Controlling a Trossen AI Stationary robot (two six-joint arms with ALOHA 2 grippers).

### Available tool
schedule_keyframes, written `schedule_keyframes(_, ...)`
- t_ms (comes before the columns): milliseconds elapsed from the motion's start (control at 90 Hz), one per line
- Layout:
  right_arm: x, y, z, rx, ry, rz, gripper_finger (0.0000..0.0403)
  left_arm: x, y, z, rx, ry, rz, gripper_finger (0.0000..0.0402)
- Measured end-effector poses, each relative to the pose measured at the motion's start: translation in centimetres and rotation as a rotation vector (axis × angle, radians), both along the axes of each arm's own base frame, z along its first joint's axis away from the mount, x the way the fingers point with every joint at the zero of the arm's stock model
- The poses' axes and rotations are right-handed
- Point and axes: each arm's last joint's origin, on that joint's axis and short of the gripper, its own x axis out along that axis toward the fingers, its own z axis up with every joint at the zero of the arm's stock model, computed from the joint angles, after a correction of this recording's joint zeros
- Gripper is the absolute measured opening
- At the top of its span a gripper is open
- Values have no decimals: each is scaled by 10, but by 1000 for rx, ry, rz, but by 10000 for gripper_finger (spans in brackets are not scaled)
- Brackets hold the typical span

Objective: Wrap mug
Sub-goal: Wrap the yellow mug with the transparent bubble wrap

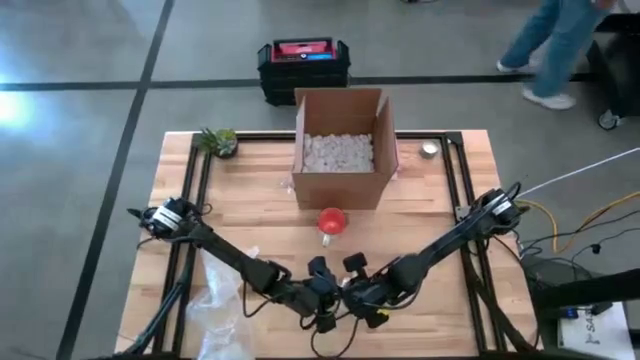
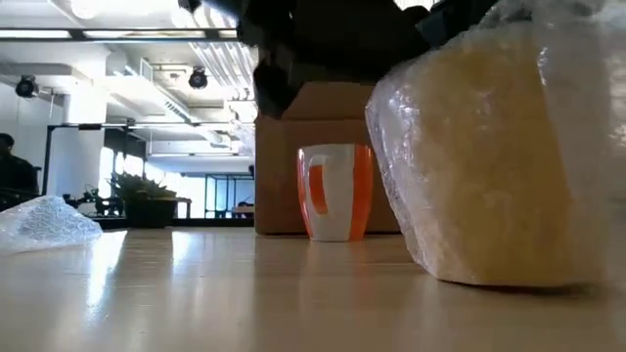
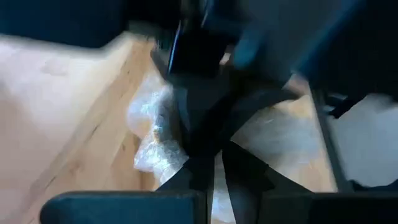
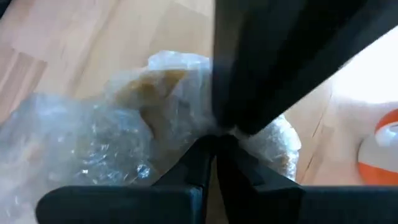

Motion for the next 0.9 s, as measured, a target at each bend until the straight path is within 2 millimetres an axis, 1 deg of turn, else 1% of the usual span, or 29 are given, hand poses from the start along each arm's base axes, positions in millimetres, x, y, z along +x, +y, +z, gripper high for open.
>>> schedule_keyframes(89, -1, 0, 3, 7, -6, 2, 13, -6, -1, 15, -13, -21, -10, 20)
schedule_keyframes(178, 0, 0, 3, 10, -6, 3, 14, -11, -2, 18, 2, 2, -15, 20)
schedule_keyframes(267, 0, 0, 3, 10, -6, 3, 13, -15, 2, 13, 27, 69, 27, 20)
schedule_keyframes(356, 0, 0, 3, 11, -7, 2, 13, -20, 5, 0, 28, 161, 89, 20)
schedule_keyframes(422, -1, 1, 3, 11, -7, 4, 13, -19, 4, -12, 41, 197, 96, 20)
schedule_keyframes(489, -1, 1, 3, 9, -8, 5, 13, -14, 1, -20, 51, 189, 70, 20)
schedule_keyframes(589, -1, 2, 3, 10, -10, 6, 14, -8, -3, -20, 29, 135, 14, 20)
schedule_keyframes(678, -1, 2, 3, 12, -13, 6, 14, -4, -3, -20, 25, 101, 3, 20)
schedule_keyframes(900, -2, 2, 6, 20, -17, 8, 14, -3, -4, -19, 39, 89, -14, 20)
